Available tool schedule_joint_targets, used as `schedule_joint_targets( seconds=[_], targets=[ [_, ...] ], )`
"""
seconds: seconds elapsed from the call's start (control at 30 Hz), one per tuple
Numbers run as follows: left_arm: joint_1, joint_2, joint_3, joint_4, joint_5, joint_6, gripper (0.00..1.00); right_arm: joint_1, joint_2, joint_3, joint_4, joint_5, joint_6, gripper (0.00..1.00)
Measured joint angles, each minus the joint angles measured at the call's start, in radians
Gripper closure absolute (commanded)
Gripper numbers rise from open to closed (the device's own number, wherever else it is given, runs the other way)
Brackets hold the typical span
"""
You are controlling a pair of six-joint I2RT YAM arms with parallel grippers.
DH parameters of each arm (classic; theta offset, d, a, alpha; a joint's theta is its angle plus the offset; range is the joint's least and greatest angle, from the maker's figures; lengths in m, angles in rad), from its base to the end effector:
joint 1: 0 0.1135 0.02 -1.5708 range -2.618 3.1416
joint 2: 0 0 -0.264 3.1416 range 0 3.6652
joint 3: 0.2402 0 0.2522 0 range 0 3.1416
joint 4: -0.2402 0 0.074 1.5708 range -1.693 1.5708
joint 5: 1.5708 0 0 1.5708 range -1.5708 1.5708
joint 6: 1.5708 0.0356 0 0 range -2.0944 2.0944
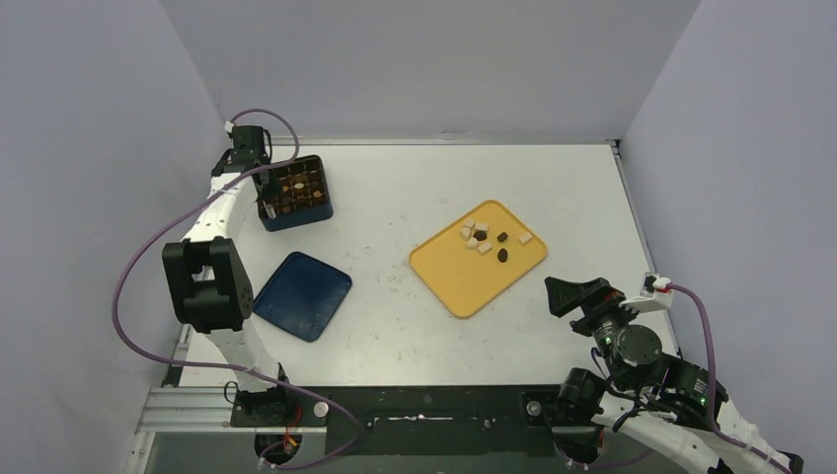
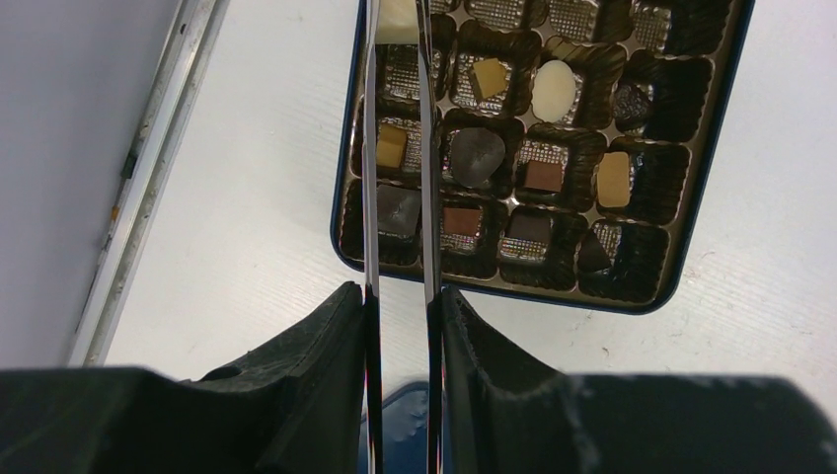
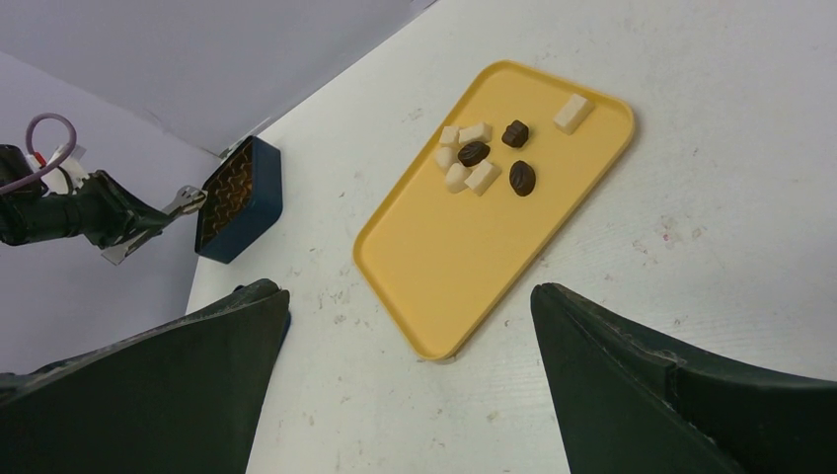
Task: Pack the chocolate
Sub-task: Place the fake chocolate in the packing box.
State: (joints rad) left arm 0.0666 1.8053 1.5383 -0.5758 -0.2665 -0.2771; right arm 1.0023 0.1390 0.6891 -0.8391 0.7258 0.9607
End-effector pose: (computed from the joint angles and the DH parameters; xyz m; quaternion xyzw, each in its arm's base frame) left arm 0.4040 0.0363 0.2826 -0.2050 0.9045 0.0864 0.3639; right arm 0.0374 0.0146 0.3006 0.1966 0.7536 0.3066 0.5472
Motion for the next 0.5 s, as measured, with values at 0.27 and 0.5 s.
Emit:
schedule_joint_targets(
  seconds=[0.27,0.5],
  targets=[
    [0.0,0.035,0.0,0.0,0.009,-0.001,0.72,0.001,0.0,0.0,0.0,0.0,0.0,0.0],
    [0.0,0.036,0.0,0.0,0.01,-0.002,0.68,0.001,0.0,0.0,0.0,0.0,0.0,0.0]
  ],
)
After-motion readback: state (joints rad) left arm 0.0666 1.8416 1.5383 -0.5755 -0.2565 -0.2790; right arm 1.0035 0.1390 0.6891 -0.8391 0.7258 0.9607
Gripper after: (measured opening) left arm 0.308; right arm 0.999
